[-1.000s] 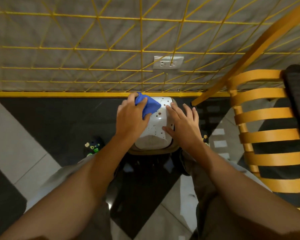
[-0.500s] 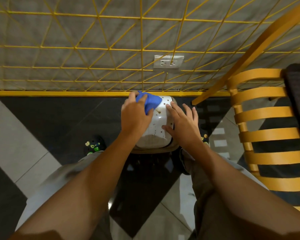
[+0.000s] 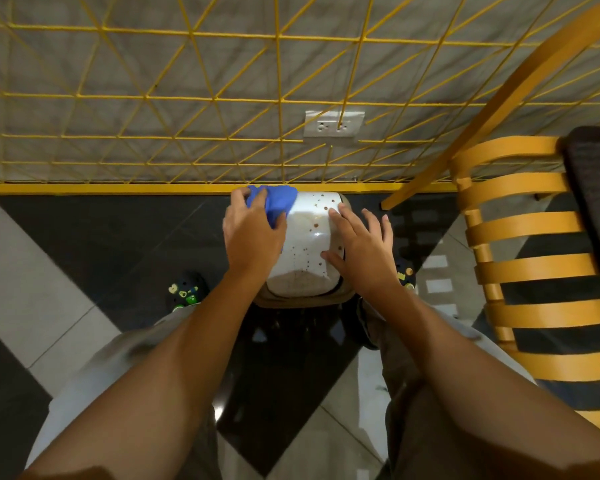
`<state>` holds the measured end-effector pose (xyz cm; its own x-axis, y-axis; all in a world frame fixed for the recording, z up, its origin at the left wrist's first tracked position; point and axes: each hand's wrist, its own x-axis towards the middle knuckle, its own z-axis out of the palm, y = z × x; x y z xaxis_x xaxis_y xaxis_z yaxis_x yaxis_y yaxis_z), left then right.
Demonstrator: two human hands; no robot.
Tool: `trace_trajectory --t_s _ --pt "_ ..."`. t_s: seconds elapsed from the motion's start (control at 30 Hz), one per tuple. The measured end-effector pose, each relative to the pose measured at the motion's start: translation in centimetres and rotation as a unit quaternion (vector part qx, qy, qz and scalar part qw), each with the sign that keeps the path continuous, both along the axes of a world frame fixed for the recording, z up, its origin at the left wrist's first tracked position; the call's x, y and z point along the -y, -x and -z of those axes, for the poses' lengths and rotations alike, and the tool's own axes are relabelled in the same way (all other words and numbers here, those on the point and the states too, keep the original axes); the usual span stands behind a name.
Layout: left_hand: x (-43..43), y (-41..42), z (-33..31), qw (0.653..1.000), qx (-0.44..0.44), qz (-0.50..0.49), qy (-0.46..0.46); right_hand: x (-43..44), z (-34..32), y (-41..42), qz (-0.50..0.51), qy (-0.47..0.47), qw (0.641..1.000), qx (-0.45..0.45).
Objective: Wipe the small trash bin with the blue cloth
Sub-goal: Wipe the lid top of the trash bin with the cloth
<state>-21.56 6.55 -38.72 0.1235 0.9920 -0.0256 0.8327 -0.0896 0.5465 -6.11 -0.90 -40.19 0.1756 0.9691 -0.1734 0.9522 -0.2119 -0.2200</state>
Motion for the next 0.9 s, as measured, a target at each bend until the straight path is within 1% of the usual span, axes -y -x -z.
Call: trace_trajectory --t_s 0.03,0.1,0.17,0.23,0.27,0.4,0.43,0.57,0.63,0.7,0.8,0.83,0.9 --pt "0.5 -0.1 -0.1 1.0 0.003 0.012 0.006 0.0 0.0 0.0 0.001 0.0 1.0 0.0" --pt "1.6 -0.5 -0.1 0.997 0.005 0.072 0.016 -0.1 0.1 0.0 0.005 0.0 1.0 -0.003" --pt "2.7 -0.4 0.1 0.989 -0.006 0.144 0.006 0.0 0.1 0.0 0.009 -0.003 1.0 -0.001" --pt "2.8 0.3 0.3 0.984 -0.028 0.177 -0.008 0.0 0.1 0.0 0.005 -0.006 1.0 0.002" --pt "2.6 0.7 0.4 0.985 -0.031 0.169 -0.01 0.0 0.1 0.1 0.003 -0.006 1.0 0.0" --pt "2.1 1.5 0.3 0.998 -0.012 0.067 0.012 0.1 0.0 0.0 0.005 -0.006 1.0 -0.011" --pt "2.4 1.5 0.2 0.997 -0.008 0.069 0.012 0.1 0.0 0.0 0.006 -0.006 1.0 -0.011" --pt "4.4 1.2 0.4 0.986 -0.001 0.163 0.023 0.1 0.0 0.1 0.006 -0.011 1.0 -0.007" --pt "4.6 1.3 0.6 0.983 -0.005 0.183 0.02 0.1 -0.1 0.1 0.008 -0.013 1.0 -0.009" --pt "3.9 1.4 0.6 0.987 -0.011 0.163 0.003 0.0 -0.1 0.2 0.008 -0.01 1.0 -0.012" --pt "2.7 1.4 0.3 0.998 0.001 0.064 0.006 0.0 -0.2 0.1 0.007 -0.006 1.0 -0.016" --pt "2.5 1.3 0.3 0.999 0.001 0.05 0.009 0.0 -0.2 0.1 0.007 -0.006 1.0 -0.018" --pt "2.3 0.8 0.2 0.997 -0.004 0.075 0.006 0.0 -0.1 0.2 0.008 -0.008 1.0 -0.02"
